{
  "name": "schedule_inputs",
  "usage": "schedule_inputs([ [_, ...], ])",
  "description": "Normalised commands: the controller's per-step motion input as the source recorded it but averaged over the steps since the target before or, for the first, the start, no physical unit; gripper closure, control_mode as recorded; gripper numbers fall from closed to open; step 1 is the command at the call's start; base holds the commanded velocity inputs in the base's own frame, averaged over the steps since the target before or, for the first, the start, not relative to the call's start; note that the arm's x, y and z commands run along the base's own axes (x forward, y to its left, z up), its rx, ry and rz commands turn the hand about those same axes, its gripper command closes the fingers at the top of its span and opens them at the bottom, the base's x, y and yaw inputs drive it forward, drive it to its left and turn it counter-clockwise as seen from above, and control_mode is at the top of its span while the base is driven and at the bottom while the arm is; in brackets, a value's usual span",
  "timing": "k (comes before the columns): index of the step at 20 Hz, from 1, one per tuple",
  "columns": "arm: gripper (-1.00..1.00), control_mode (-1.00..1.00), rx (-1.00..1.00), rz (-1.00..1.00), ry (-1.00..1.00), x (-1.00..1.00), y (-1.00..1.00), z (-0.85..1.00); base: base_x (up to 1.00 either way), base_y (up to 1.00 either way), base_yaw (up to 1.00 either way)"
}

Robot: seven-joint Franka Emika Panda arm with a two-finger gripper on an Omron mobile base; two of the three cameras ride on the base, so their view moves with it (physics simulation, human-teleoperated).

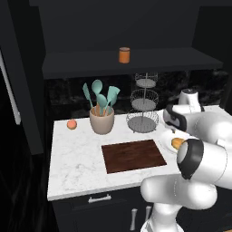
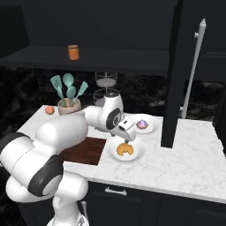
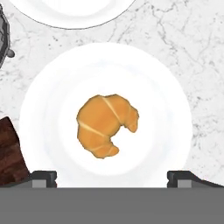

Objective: From the different types of pastries on the counter, select a croissant and place it on the cutting board. Then retrieve a jar of jam from the cabinet and place it alongside the croissant on the cutting board.

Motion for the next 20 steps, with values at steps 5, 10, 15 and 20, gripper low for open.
schedule_inputs([
  [5,-1.00,-1.00,0.01,-0.01,0.00,0.21,-0.15,-0.21,0.00,0.00,0.00],
  [10,-1.00,-1.00,0.00,-0.04,0.00,0.04,-0.02,-0.22,0.00,0.00,0.00],
  [15,-1.00,-1.00,0.00,-0.05,0.00,0.02,-0.02,-0.21,0.00,0.00,0.00],
  [20,-1.00,-1.00,0.00,-0.06,0.00,0.03,0.00,-0.21,0.00,0.00,0.00],
])
